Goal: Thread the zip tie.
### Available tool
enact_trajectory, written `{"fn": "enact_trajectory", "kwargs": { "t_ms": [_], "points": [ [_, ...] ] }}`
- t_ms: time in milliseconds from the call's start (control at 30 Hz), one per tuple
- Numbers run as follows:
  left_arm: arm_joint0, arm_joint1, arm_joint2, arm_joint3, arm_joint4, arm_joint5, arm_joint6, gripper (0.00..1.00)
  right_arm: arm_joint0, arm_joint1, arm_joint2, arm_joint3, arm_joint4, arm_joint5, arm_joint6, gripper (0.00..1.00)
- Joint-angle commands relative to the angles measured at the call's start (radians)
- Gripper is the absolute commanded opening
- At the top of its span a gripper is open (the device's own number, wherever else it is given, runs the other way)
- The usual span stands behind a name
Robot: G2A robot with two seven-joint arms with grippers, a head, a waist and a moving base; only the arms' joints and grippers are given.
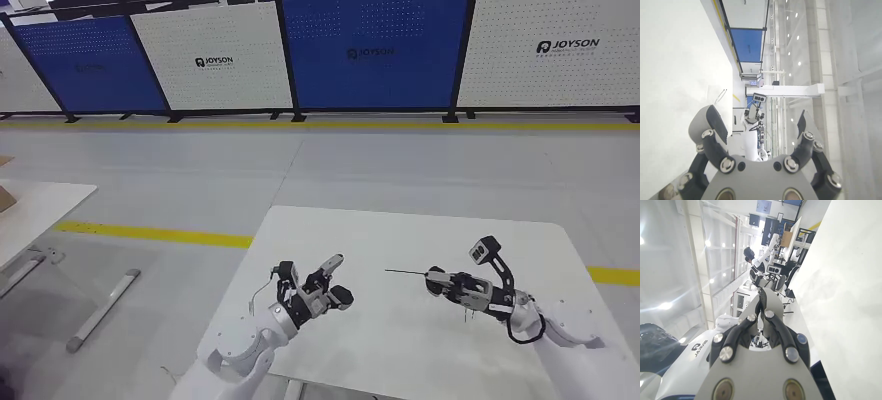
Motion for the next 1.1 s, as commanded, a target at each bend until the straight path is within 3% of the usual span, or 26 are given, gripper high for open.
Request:
{"fn": "enact_trajectory", "kwargs": {
  "t_ms": [0, 67, 367, 600, 700, 1067],
  "points": [
    [0.0, 0.002, 0.014, 0.003, 0.024, -0.002, -0.026, 1.0, 0.016, -0.013, -0.037, 0.014, -0.007, 0.019, 0.001, 0.0],
    [-0.001, 0.0, 0.025, 0.0, 0.053, -0.013, 0.004, 1.0, 0.016, -0.013, -0.037, 0.014, -0.007, 0.019, 0.001, 0.0],
    [-0.002, 0.0, 0.028, 0.0, 0.051, -0.015, 0.008, 1.0, 0.013, -0.013, -0.036, 0.013, -0.006, 0.02, -0.006, 0.0],
    [-0.03, -0.009, 0.098, 0.032, 0.093, -0.043, 0.039, 1.0, -0.031, -0.039, -0.072, -0.046, 0.015, 0.008, -0.151, 0.0],
    [-0.046, -0.012, 0.132, 0.048, 0.163, -0.058, 0.076, 1.0, -0.028, -0.055, -0.095, -0.041, 0.012, 0.004, -0.206, 0.0],
    [-0.046, -0.012, 0.132, 0.048, 0.163, -0.058, 0.076, 1.0, -0.026, -0.056, -0.097, -0.04, 0.009, 0.004, -0.211, 0.0]
  ]
}}
